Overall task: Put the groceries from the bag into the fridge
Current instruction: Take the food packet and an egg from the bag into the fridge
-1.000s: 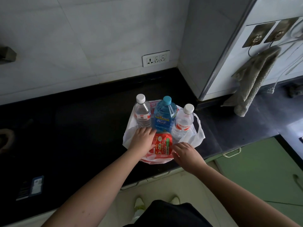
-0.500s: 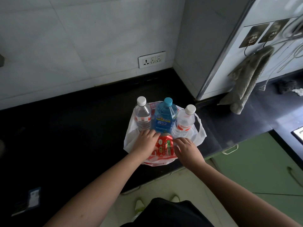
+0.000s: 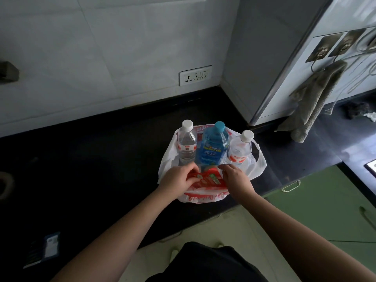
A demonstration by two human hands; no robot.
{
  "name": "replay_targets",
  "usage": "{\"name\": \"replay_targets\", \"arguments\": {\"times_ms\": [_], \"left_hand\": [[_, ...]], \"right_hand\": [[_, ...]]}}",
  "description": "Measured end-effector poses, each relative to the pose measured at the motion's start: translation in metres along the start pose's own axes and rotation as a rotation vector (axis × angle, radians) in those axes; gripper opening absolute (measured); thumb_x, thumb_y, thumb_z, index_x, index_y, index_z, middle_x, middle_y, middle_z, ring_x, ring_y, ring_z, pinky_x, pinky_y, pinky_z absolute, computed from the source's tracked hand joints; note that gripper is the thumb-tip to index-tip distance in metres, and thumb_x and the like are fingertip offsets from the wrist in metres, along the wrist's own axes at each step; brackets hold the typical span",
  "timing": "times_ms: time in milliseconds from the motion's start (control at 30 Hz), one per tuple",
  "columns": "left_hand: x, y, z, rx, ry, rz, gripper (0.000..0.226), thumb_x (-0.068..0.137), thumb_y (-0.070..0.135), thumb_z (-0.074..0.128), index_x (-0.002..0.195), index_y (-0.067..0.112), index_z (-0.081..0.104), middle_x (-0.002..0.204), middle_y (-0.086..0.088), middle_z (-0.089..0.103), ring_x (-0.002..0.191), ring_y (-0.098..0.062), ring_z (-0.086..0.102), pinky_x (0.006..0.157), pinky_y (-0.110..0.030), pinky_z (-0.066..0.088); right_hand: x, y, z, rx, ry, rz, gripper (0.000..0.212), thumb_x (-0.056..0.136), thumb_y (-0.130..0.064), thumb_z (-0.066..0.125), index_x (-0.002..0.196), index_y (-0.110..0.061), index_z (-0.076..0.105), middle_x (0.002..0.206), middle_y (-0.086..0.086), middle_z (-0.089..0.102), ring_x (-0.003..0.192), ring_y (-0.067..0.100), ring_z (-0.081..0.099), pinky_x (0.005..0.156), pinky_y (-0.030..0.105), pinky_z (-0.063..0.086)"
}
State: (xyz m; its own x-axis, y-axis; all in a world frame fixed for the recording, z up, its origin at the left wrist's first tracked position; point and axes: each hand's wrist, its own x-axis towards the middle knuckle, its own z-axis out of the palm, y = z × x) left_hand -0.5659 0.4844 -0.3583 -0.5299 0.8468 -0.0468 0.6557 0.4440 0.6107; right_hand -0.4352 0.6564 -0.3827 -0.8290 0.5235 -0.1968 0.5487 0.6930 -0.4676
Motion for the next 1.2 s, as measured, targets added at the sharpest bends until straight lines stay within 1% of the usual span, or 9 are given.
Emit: {"name": "replay_targets", "arguments": {"times_ms": [67,167,233,367,533,633,867,1033,1200], "left_hand": [[-0.008,-0.004,-0.008,-0.083,0.084,0.014,0.019,0.087,0.023,0.073,0.103,0.02,0.063,0.101,0.008,0.072,0.092,-0.004,0.068,0.081,-0.021,0.056],[-0.014,-0.006,-0.018,-0.286,0.201,-0.026,0.026,0.085,0.018,0.075,0.109,0.017,0.065,0.1,0.018,0.065,0.088,0.014,0.062,0.077,-0.006,0.05],[-0.017,-0.005,-0.026,-0.426,0.229,-0.066,0.033,0.086,0.017,0.074,0.118,0.016,0.065,0.105,0.018,0.065,0.094,0.02,0.059,0.083,-0.006,0.05],[-0.017,-0.002,-0.036,-0.625,0.251,-0.185,0.028,0.088,0.029,0.069,0.115,0.022,0.067,0.108,0.01,0.072,0.103,-0.003,0.068,0.087,-0.025,0.057],[-0.018,0.001,-0.047,-0.699,0.312,-0.295,0.016,0.088,0.037,0.069,0.102,0.036,0.062,0.099,0.018,0.07,0.09,0.007,0.067,0.071,-0.013,0.052],[-0.021,0.001,-0.049,-0.817,0.356,-0.35,0.017,0.087,0.036,0.07,0.102,0.036,0.062,0.1,0.014,0.072,0.09,0.003,0.069,0.07,-0.015,0.052],[-0.031,0.002,-0.054,-0.92,0.412,-0.421,0.015,0.088,0.031,0.07,0.099,0.036,0.061,0.095,0.016,0.073,0.087,0.004,0.07,0.06,-0.013,0.053],[-0.037,0.002,-0.057,-0.985,0.442,-0.464,0.022,0.087,0.033,0.071,0.108,0.032,0.063,0.101,0.012,0.074,0.09,0.0,0.071,0.068,-0.021,0.055],[-0.038,0.004,-0.062,-1.078,0.451,-0.479,0.026,0.087,0.035,0.07,0.111,0.03,0.063,0.106,0.01,0.074,0.093,-0.005,0.072,0.078,-0.03,0.058]], "right_hand": [[0.004,-0.004,-0.002,-0.025,-0.045,-0.006,0.033,0.097,-0.014,0.05,0.129,-0.02,0.058,0.128,0.004,0.06,0.108,0.024,0.061,0.09,0.038,0.053],[0.009,-0.01,-0.006,-0.016,-0.103,0.015,0.036,0.095,-0.013,0.051,0.129,-0.021,0.059,0.128,0.002,0.06,0.106,0.023,0.062,0.089,0.036,0.053],[0.014,-0.013,-0.004,-0.067,-0.098,0.011,0.029,0.098,-0.017,0.047,0.124,-0.019,0.062,0.124,0.002,0.061,0.105,0.023,0.062,0.089,0.034,0.052],[0.02,-0.015,0.002,-0.135,-0.135,-0.078,0.025,0.096,-0.022,0.051,0.114,-0.027,0.066,0.122,-0.002,0.062,0.103,0.02,0.06,0.086,0.027,0.047],[0.023,-0.016,0.011,-0.228,-0.148,-0.107,0.029,0.092,-0.032,0.049,0.116,-0.028,0.065,0.121,0.0,0.061,0.11,0.023,0.057,0.088,0.031,0.048],[0.025,-0.022,0.015,-0.33,-0.153,-0.109,0.03,0.093,-0.022,0.057,0.123,-0.016,0.06,0.128,0.007,0.051,0.114,0.027,0.053,0.092,0.032,0.05],[0.024,-0.015,0.029,-0.448,-0.116,-0.127,0.042,0.087,-0.025,0.065,0.127,-0.024,0.051,0.131,0.005,0.049,0.115,0.023,0.05,0.09,0.036,0.052],[0.024,-0.015,0.035,-0.473,-0.094,-0.137,0.038,0.09,-0.027,0.061,0.123,-0.017,0.046,0.125,0.004,0.058,0.112,0.024,0.057,0.09,0.036,0.051],[0.02,-0.016,0.025,-0.349,-0.046,-0.111,0.039,0.093,-0.025,0.058,0.128,-0.015,0.046,0.129,0.009,0.055,0.115,0.028,0.055,0.092,0.038,0.05]]}}
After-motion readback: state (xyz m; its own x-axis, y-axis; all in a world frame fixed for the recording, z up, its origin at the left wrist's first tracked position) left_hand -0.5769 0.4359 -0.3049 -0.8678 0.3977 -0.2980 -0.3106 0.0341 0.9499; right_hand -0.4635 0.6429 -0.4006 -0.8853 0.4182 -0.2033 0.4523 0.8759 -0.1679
